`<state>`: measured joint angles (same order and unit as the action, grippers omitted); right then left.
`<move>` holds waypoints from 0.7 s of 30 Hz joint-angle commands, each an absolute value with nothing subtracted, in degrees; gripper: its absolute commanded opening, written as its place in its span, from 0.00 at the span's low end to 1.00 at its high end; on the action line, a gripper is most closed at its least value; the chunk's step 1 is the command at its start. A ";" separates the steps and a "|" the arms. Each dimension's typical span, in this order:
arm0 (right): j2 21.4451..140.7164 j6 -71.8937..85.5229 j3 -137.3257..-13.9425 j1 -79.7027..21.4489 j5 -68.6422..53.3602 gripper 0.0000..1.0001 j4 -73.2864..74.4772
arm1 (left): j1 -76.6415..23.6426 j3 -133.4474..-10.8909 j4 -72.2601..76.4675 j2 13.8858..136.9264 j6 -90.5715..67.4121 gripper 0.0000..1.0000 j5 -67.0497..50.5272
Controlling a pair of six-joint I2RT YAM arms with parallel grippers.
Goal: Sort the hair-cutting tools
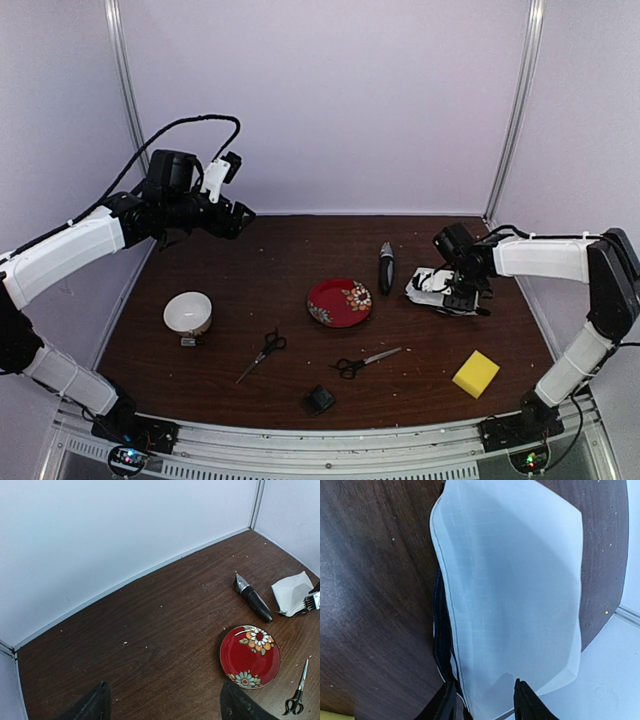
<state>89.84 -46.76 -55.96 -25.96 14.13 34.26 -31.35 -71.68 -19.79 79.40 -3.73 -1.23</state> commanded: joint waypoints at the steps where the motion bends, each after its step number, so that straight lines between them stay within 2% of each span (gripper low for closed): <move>1: 93.07 -47.02 -56.82 -25.43 16.94 0.41 32.66 | -31.66 -72.47 -18.72 77.97 -3.89 0.78 -1.61; 12: 97.56 -47.50 -58.97 -24.00 15.90 0.52 33.96 | -31.72 -72.33 -18.72 77.52 -3.34 0.78 -0.88; 21: 98.28 -48.36 -56.56 -23.63 21.33 0.47 26.19 | -31.67 -72.31 -18.72 77.69 -3.34 0.78 -0.96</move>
<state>98.28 -47.33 -57.82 -23.99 17.02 31.42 -31.35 -71.68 -19.81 78.72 -3.66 -1.10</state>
